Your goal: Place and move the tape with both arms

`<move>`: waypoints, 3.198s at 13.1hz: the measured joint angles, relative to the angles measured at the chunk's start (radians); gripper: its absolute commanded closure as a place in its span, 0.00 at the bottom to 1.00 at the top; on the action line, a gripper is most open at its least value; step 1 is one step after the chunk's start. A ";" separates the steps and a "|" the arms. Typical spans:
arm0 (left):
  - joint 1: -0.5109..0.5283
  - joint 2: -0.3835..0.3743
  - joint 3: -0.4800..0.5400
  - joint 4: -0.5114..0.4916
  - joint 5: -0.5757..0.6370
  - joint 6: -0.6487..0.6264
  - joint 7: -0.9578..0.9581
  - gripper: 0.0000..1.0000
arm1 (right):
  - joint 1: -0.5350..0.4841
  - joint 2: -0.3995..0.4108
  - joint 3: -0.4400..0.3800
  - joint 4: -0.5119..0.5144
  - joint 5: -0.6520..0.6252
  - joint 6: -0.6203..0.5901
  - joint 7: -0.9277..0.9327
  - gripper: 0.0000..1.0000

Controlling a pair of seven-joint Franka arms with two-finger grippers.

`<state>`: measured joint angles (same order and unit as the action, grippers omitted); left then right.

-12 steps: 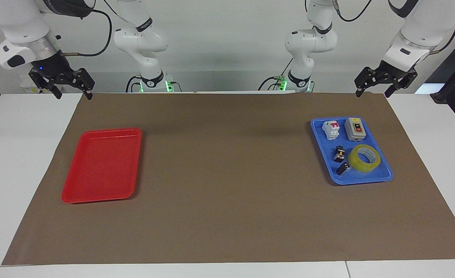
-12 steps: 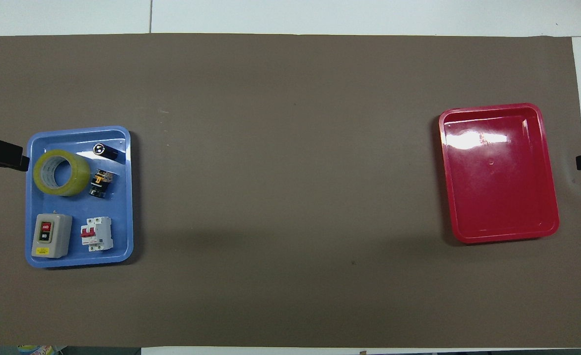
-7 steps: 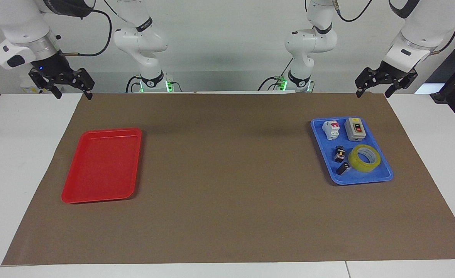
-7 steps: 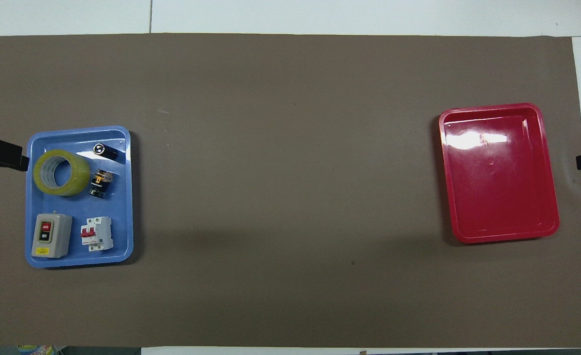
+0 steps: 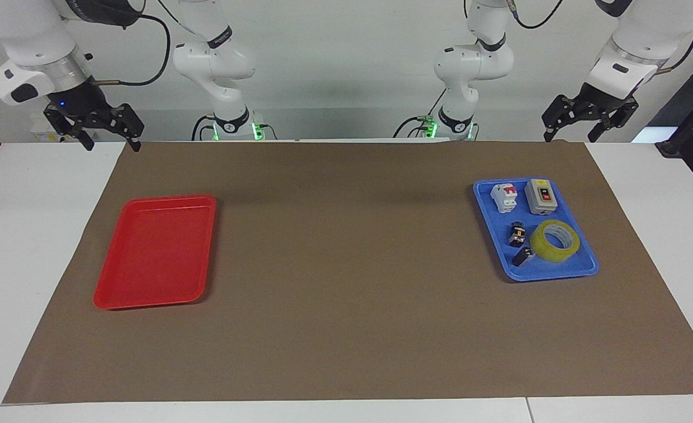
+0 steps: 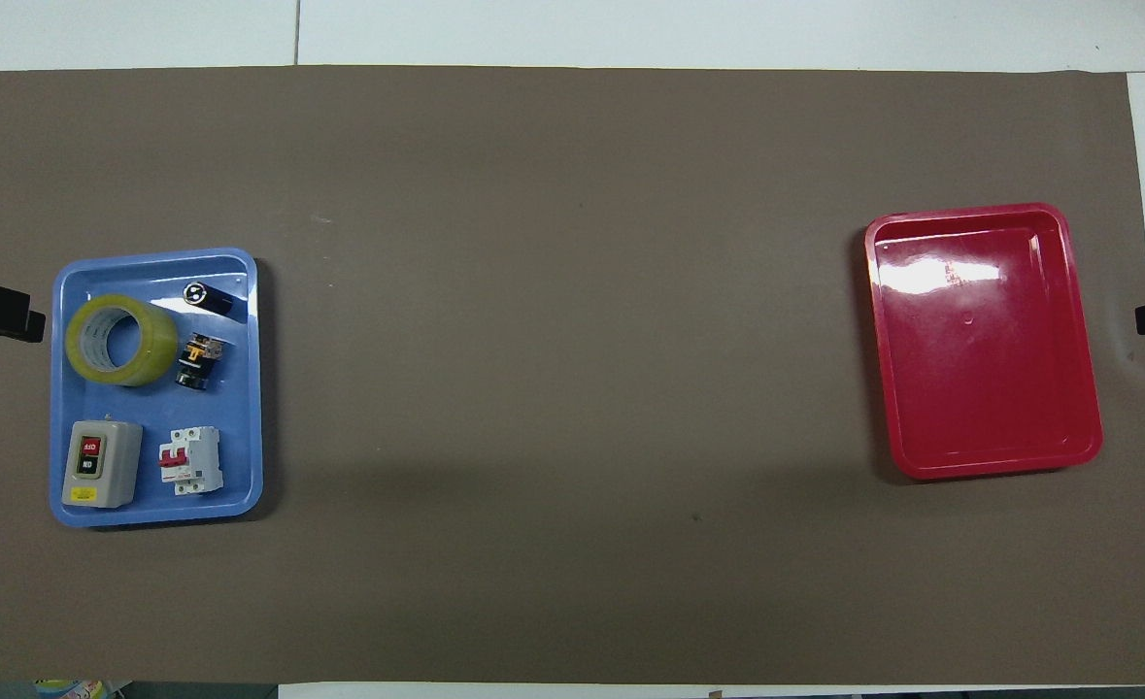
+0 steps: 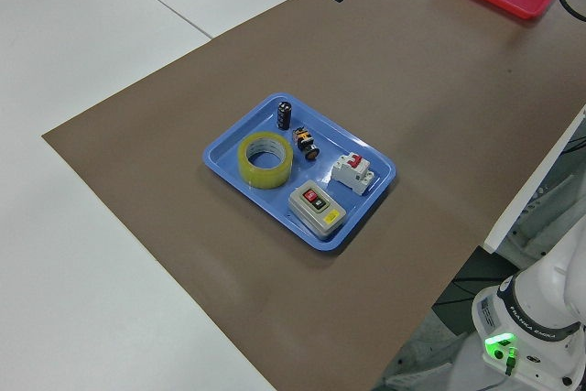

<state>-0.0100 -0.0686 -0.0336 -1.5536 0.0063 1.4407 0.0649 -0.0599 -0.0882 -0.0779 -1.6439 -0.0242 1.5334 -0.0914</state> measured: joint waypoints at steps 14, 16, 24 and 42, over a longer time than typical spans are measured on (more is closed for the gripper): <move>0.125 0.207 0.009 -0.068 0.000 0.320 0.002 0.00 | 0.000 0.001 0.025 -0.002 0.000 0.000 0.000 0.00; 0.172 0.247 0.010 -0.145 0.000 0.455 0.002 0.00 | 0.000 0.001 0.029 -0.002 0.000 0.000 0.000 0.00; 0.268 0.266 0.011 -0.451 0.000 0.772 -0.003 0.01 | 0.000 0.002 0.029 -0.007 0.000 -0.001 0.000 0.00; 0.284 0.253 0.011 -0.582 -0.001 0.873 -0.134 1.00 | 0.000 0.003 0.033 -0.007 -0.001 -0.001 0.000 0.00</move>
<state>0.2739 0.1845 -0.0229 -2.1359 0.0051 2.3136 -0.0692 -0.0598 -0.0855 -0.0450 -1.6511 -0.0251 1.5319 -0.0913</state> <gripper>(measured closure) 0.784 0.000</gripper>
